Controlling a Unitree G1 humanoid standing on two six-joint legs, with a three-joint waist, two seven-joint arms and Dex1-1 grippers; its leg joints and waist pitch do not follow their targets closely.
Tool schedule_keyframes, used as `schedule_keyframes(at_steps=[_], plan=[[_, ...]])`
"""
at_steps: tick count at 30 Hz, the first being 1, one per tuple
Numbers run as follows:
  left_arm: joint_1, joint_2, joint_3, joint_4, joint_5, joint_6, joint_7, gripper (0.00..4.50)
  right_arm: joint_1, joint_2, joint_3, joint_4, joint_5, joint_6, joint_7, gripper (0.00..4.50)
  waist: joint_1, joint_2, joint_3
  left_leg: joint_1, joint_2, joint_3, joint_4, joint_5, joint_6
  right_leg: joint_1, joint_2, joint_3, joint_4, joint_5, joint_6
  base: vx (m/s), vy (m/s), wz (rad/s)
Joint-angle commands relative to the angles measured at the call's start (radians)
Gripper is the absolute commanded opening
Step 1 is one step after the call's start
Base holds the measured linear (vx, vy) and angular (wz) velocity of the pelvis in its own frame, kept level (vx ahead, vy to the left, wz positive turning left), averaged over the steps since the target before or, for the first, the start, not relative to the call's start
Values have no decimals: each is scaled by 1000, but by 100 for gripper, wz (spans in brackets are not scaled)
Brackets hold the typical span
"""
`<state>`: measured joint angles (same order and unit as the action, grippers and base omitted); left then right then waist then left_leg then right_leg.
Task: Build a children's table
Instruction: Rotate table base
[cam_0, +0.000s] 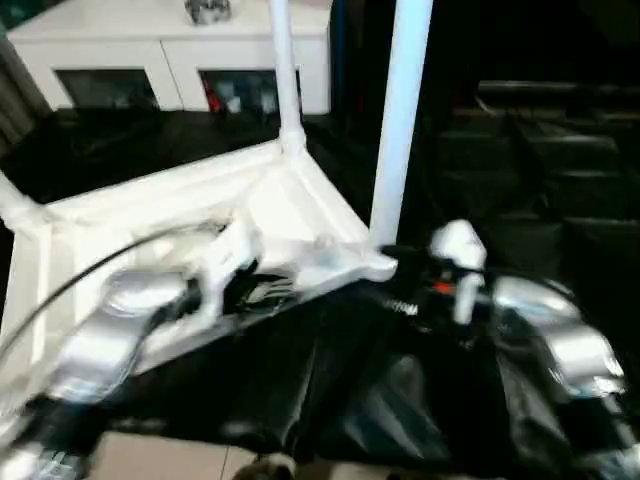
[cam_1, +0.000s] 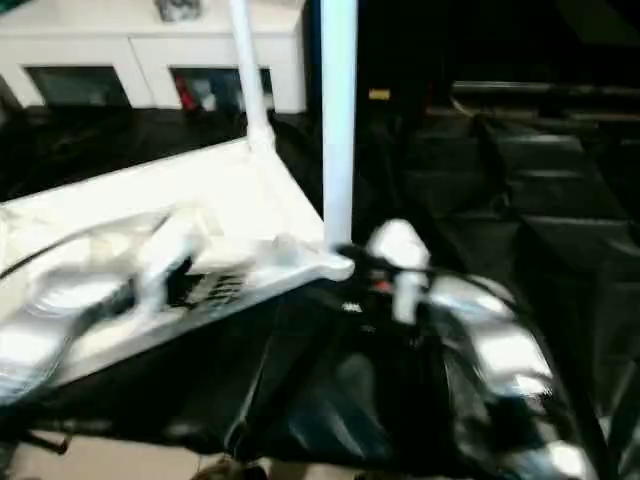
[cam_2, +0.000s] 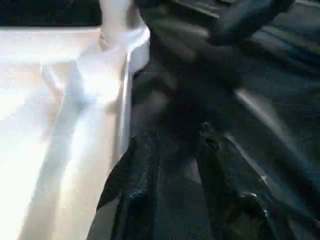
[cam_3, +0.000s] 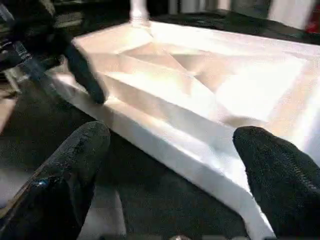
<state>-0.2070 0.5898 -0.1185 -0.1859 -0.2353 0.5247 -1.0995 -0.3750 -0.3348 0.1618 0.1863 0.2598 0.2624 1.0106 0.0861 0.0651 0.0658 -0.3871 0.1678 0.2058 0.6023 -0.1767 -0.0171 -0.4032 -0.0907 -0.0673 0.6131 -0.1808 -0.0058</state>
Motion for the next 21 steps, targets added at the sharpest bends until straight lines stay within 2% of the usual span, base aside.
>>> schedule_keyframes(at_steps=[1,2,3,4,5,6,7,8,9,10,12,13,14,15,16,17,21], plan=[[30,18,23,-73,-9,44,19,146,-29,24,27,31,-23,1,-6,450,-5,-16,-67,32,67,-36,-81,-303,11,24,-57,48,-78,-335,-221,0,0,0],[45,18,28,-74,18,55,45,146,-57,56,34,80,-48,-16,-49,450,-1,-14,-65,35,66,-36,-83,-320,0,21,-58,51,-81,-359,-210,0,0,0],[53,18,30,-73,37,61,63,146,-76,78,38,113,-65,-28,-81,450,-3,-16,-65,34,66,-37,-83,-321,-8,21,-60,52,-78,-361,-211,0,0,0],[69,22,32,-72,65,70,87,146,-124,133,33,199,-99,-51,-174,450,-6,-14,-62,31,64,-41,-88,-343,-23,21,-62,51,-83,-404,-197,0,0,0],[77,27,34,-79,62,81,89,146,-148,161,26,241,-107,-60,-217,450,-10,-8,-63,35,63,-43,-88,-363,-48,17,-63,52,-83,-423,-187,0,0,0],[78,28,34,-80,61,83,89,146,-151,165,25,247,-108,-62,-223,450,-12,-9,-62,35,62,-45,-90,-376,-56,18,-63,51,-83,-428,-184,0,0,0],[92,36,38,-98,46,104,90,146,-187,209,10,310,-108,-76,-279,450,-12,-7,-61,37,62,-46,-92,-407,-66,17,-63,52,-87,-446,-169,0,0,0],[103,45,41,-119,26,130,94,146,-215,241,-2,358,-108,-93,-322,450,-16,-3,-61,44,62,-48,-92,-446,-81,10,-63,52,-88,-450,-174,0,0,0],[107,48,40,-122,26,134,97,146,-228,254,-12,379,-105,-96,-347,450,-18,-6,-60,40,60,-49,-94,-450,-84,15,-62,51,-86,-442,-172,0,0,0],[118,59,36,-135,24,149,107,146,-264,288,-40,437,-97,-105,-413,450,-18,0,-63,44,62,-49,-96,-462,-90,11,-60,53,-86,-424,-170,0,0,0],[122,64,32,-135,28,152,111,146,-278,301,-54,459,-92,-113,-447,450,-20,1,-63,45,60,-48,-97,-479,-94,12,-57,52,-84,-408,-173,0,0,0],[134,76,21,-138,40,160,122,146,-317,335,-92,519,-80,-137,-534,450,-23,1,-63,46,60,-48,-95,-482,-100,8,-60,55,-82,-394,-180,0,0,0],[143,85,6,-136,66,163,134,146,-355,363,-133,578,-69,-154,-619,450,-26,2,-63,42,58,-50,-97,-484,-99,14,-59,52,-82,-399,-176,0,0,0],[148,87,-1,-138,76,167,137,146,-377,380,-160,614,-61,-179,-667,450,-27,3,-65,45,59,-48,-97,-481,-102,10,-59,53,-82,-393,-175,0,0,0],[148,86,-1,-138,76,168,137,146,-380,382,-165,620,-59,-182,-676,450,-32,3,-64,45,58,-50,-97,-487,-106,10,-59,53,-82,-388,-178,0,0,0],[151,84,-4,-142,78,175,140,146,-401,395,-193,654,-50,-194,-731,450,-31,3,-65,46,58,-48,-97,-487,-107,9,-57,53,-80,-377,-177,0,0,0],[155,93,-18,-145,89,185,161,146,-438,398,-222,735,-57,-246,-816,450,-29,5,-69,48,57,-44,-96,-477,-109,9,-55,53,-76,-336,-180,0,0,0]])
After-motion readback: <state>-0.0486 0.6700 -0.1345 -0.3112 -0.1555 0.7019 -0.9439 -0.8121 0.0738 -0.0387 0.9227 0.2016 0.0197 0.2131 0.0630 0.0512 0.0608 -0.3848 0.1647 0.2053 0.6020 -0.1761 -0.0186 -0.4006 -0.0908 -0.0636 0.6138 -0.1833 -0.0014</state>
